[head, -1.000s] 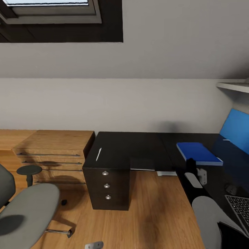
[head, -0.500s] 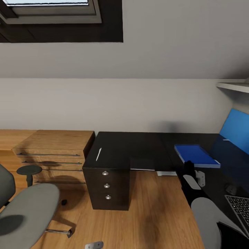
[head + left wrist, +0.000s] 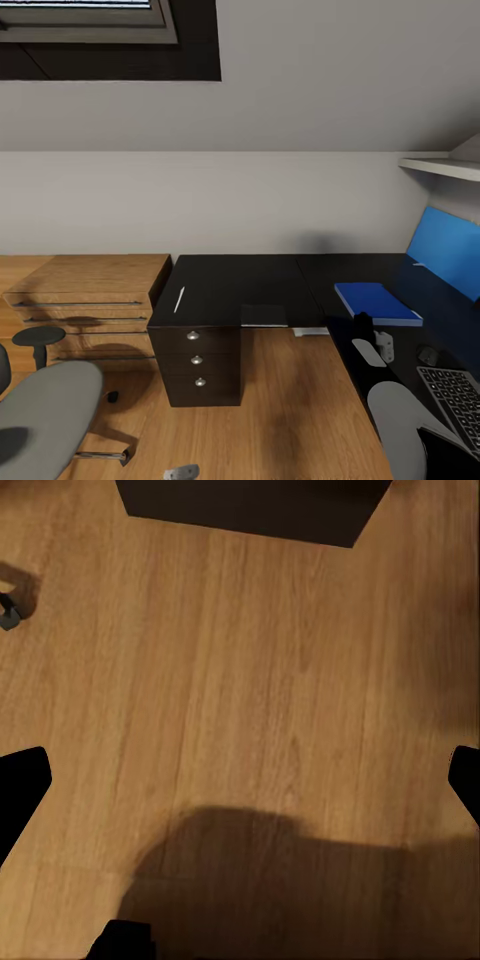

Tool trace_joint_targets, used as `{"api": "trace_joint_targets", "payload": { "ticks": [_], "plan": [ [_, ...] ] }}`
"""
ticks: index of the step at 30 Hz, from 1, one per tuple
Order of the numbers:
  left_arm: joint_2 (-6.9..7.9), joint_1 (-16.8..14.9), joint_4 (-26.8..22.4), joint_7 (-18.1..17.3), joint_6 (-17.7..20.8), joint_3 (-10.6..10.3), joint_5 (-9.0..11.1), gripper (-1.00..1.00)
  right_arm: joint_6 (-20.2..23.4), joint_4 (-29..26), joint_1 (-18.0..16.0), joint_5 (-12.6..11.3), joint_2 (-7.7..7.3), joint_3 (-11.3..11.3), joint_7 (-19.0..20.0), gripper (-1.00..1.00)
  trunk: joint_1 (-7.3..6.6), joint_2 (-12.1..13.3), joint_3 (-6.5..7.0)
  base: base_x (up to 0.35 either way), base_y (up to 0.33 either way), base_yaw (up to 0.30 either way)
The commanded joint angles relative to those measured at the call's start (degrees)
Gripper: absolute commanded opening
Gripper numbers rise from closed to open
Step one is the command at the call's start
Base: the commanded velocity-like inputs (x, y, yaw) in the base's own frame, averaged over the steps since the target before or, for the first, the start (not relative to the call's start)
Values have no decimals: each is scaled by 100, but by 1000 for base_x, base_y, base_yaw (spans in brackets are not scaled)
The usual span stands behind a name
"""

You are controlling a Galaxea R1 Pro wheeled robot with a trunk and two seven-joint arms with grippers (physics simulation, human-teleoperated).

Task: In the bedroom, organize the workspace by keeping the computer under the desk, ensuring the monitor is on the desk, placing the keyboard on the desk next to the monitor, placing the mouse on the desk next to the keyboard, moving the folder from the swivel chair onto the desk next to the mouse, stacking the notebook on top of the folder with the pen on top of the notebook, and positioning the swivel chair next to the desk.

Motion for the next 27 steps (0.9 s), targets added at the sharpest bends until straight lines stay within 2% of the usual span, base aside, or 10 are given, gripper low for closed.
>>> {"api": "trace_joint_targets", "payload": {
  "ticks": [1, 4, 8, 9, 10, 11, 12, 13, 17, 27],
  "plan": [
    [0, -3, -3, 36, -108, -52, 17, 100, -15, 0, -4, -51, 1, 4, 15, -100, 0, -4, -6, 0, 0, -248],
    [0, -3, -23, 72, -330, -67, 5, 100, -15, 6, -4, -41, 58, 10, 25, -100, 0, -4, -6, 0, 0, -173],
    [-12, -1, -876, 685, -338, -84, -39, 100, -15, 2, -4, -15, 94, 33, 37, -100, 0, -4, -6, 0, 0, -11],
    [123, -3, -2450, 1899, 444, -62, -534, 100, -15, -15, -4, -9, 95, 38, 38, -100, 0, -4, -6, 0, 0, 0],
    [254, -2, -3086, 2282, 885, -48, -654, 100, -15, -16, -4, -8, 95, 38, 38, -100, 0, -4, -6, 0, 0, 0],
    [434, -2, -3794, 2648, 1375, -40, -721, 100, -15, -16, -4, -8, 93, 39, 38, -100, 0, -4, -6, 0, 0, 0],
    [964, -3, -5425, 3287, 2435, -64, -650, 100, -15, -23, -4, -8, 89, 39, 38, -100, 0, -4, -6, 0, 0, 0],
    [1114, -1, -5850, 3414, 2668, -71, -511, 100, -15, -24, -4, -8, 88, 39, 38, -100, 0, -4, -6, 0, 0, 0],
    [1338, 3, -6278, 3581, 2980, -172, 17, 100, -15, -8, -4, -13, 93, 30, 35, -100, 0, -4, -6, 2, 0, 0],
    [1399, 3, -6081, 3644, 2621, -1001, 180, 100, 3, 24, -4, -10, 75, 27, 22, -100, 0, -4, -6, 205, 0, 0]
  ]
}}
